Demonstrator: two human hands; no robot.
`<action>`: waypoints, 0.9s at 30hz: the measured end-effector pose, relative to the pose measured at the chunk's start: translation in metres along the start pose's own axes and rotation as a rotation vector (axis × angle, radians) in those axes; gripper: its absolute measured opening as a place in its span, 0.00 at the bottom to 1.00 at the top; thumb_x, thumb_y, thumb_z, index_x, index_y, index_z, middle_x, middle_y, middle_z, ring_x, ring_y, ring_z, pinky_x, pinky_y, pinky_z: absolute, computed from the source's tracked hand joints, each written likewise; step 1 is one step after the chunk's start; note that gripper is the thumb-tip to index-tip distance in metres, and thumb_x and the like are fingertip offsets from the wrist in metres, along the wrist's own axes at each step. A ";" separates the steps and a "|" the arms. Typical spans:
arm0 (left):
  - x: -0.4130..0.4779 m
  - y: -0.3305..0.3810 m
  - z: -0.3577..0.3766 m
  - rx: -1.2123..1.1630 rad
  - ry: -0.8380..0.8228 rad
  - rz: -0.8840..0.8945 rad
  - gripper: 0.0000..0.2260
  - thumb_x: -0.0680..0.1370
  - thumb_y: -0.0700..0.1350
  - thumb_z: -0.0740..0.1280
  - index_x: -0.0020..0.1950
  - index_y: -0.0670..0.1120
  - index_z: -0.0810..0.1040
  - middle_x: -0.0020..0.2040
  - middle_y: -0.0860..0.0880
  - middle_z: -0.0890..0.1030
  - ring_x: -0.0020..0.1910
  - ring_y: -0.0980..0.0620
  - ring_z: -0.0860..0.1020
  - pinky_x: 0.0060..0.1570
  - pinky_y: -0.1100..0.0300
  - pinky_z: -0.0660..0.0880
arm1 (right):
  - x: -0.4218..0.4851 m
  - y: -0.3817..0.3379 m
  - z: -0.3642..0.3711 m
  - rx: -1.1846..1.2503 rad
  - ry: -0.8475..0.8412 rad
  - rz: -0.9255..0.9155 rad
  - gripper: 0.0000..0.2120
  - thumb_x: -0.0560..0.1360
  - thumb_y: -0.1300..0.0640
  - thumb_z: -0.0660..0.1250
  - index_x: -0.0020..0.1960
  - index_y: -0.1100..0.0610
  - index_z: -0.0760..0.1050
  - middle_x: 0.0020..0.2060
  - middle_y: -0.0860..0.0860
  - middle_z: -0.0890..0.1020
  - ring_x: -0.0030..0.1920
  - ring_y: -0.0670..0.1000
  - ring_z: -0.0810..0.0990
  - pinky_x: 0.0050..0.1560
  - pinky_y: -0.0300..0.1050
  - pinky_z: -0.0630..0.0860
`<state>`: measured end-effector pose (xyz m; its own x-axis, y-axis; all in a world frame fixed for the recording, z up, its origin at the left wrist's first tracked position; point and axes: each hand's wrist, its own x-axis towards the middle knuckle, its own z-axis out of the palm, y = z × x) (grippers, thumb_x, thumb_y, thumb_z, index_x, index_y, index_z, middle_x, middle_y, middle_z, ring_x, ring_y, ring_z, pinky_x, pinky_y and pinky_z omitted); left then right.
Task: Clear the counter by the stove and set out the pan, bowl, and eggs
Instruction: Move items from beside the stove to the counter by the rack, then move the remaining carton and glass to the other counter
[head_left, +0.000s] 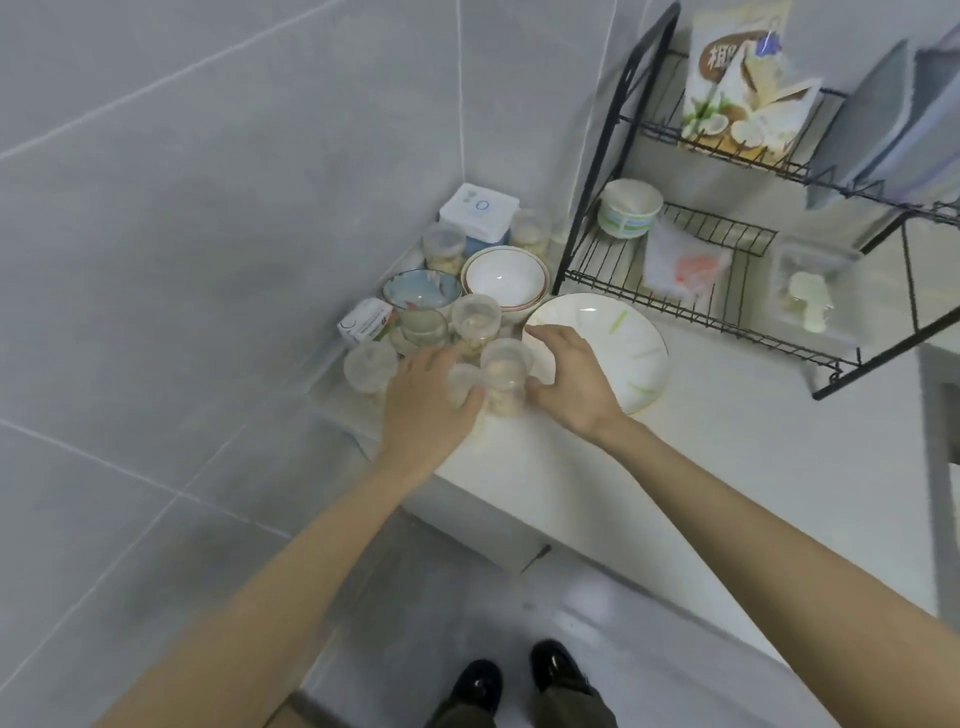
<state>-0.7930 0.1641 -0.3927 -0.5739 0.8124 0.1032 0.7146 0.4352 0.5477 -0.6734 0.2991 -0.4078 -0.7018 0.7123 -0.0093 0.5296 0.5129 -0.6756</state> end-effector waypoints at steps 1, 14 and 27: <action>0.000 0.003 -0.004 -0.034 -0.008 0.032 0.20 0.77 0.49 0.64 0.68 0.50 0.70 0.64 0.48 0.74 0.62 0.47 0.71 0.58 0.53 0.69 | -0.007 0.000 -0.006 -0.003 0.031 0.028 0.28 0.72 0.61 0.67 0.72 0.56 0.66 0.69 0.53 0.68 0.70 0.54 0.65 0.67 0.43 0.62; -0.019 0.175 0.038 -0.206 -0.343 0.570 0.21 0.77 0.46 0.65 0.70 0.51 0.69 0.65 0.49 0.73 0.61 0.46 0.73 0.58 0.52 0.71 | -0.196 0.056 -0.127 0.036 0.551 0.516 0.22 0.75 0.61 0.64 0.69 0.55 0.70 0.68 0.52 0.71 0.61 0.52 0.75 0.60 0.42 0.70; -0.203 0.426 0.126 -0.234 -0.709 1.132 0.22 0.77 0.46 0.64 0.72 0.52 0.67 0.67 0.48 0.73 0.61 0.49 0.74 0.56 0.57 0.70 | -0.493 0.118 -0.220 0.069 1.074 0.902 0.21 0.75 0.62 0.64 0.68 0.55 0.70 0.66 0.53 0.73 0.59 0.52 0.75 0.58 0.41 0.70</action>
<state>-0.3221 0.2332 -0.2848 0.6566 0.7324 0.1802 0.5288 -0.6173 0.5825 -0.1600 0.1136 -0.3206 0.5809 0.8094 0.0860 0.5505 -0.3128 -0.7740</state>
